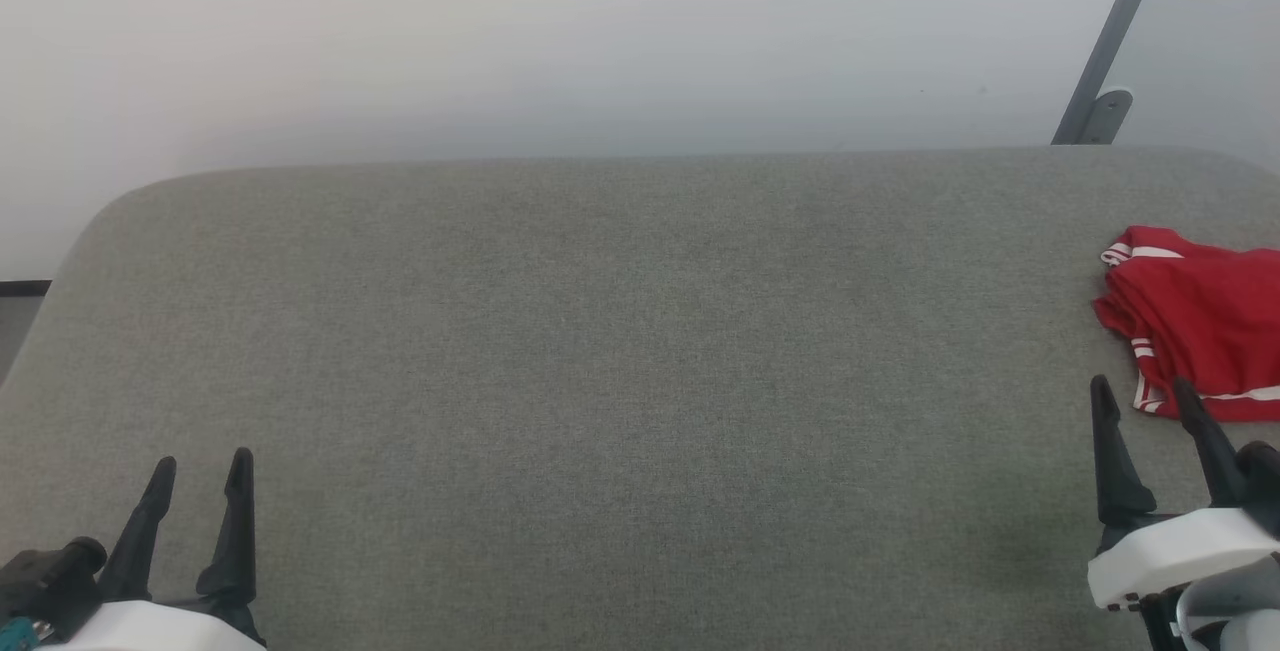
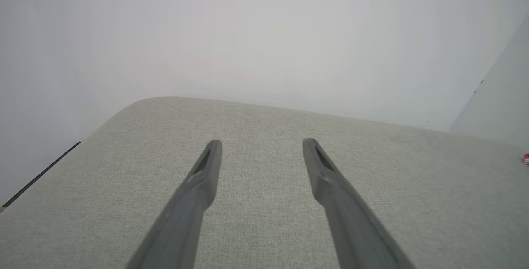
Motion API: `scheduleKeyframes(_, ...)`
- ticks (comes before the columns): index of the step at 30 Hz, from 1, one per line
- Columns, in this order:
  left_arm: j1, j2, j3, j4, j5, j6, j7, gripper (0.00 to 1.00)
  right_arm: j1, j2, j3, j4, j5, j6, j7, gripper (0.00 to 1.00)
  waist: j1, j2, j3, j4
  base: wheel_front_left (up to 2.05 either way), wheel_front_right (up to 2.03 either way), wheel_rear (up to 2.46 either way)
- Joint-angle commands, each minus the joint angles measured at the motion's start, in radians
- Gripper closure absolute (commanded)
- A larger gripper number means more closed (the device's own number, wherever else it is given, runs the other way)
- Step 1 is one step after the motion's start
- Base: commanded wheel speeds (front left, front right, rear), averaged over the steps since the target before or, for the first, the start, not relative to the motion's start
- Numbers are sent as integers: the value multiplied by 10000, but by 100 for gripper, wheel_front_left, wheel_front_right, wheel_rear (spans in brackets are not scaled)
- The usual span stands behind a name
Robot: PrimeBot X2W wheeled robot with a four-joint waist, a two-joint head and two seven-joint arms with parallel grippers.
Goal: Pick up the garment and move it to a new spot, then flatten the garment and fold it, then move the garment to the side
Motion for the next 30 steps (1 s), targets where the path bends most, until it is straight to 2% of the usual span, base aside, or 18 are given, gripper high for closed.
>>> scheduleKeyframes(1,79,-28,7,-40,14,-11,-41,0,134,47,-5,-72,-114,2,48,0,-1,-1,2,5,0,0,0)
scheduleKeyframes(30,106,-60,-81,-73,-81,-11,-41,0,274,200,-23,-400,-45,2,307,0,-1,-1,0,64,0,0,0)
